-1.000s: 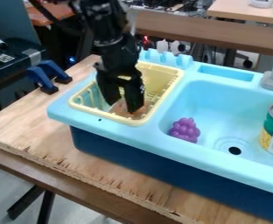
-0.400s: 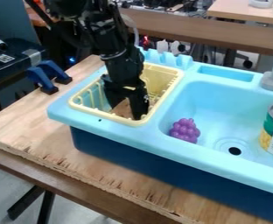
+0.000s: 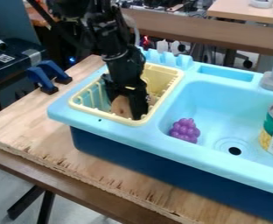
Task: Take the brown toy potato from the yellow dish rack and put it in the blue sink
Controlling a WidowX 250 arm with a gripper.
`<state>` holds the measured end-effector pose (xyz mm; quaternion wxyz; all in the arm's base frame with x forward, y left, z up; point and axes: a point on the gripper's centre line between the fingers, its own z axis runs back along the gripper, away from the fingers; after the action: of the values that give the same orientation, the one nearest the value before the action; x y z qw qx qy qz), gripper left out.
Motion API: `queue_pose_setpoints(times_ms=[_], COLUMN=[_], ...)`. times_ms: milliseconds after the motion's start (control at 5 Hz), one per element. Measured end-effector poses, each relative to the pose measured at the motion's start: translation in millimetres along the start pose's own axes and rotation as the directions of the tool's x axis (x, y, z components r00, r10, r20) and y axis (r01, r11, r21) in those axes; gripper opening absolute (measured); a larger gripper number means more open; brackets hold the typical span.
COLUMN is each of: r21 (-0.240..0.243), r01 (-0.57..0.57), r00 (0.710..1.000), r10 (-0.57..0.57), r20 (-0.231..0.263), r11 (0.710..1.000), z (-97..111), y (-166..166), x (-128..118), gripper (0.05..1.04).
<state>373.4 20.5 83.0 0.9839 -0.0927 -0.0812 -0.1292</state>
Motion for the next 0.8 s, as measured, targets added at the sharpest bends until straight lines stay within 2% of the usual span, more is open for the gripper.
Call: queue_pose_setpoints(times_ms=[200, 400, 600, 800], r21=[0.029, 0.029, 0.069, 0.074], r01=[-0.009, -0.025, -0.043, -0.047], r00=[1.0, 0.999, 0.991, 0.983], r10=[0.009, 0.025, 0.034, 0.034], r20=[0.019, 0.027, 0.131, 0.178], r11=[1.0, 0.999, 0.997, 0.996], z=[14, 37, 86, 112], y=[-3, -8, -12, -10], x=[-3, -10, -11, -6], gripper=[0.753, 0.671, 0.658, 0.658])
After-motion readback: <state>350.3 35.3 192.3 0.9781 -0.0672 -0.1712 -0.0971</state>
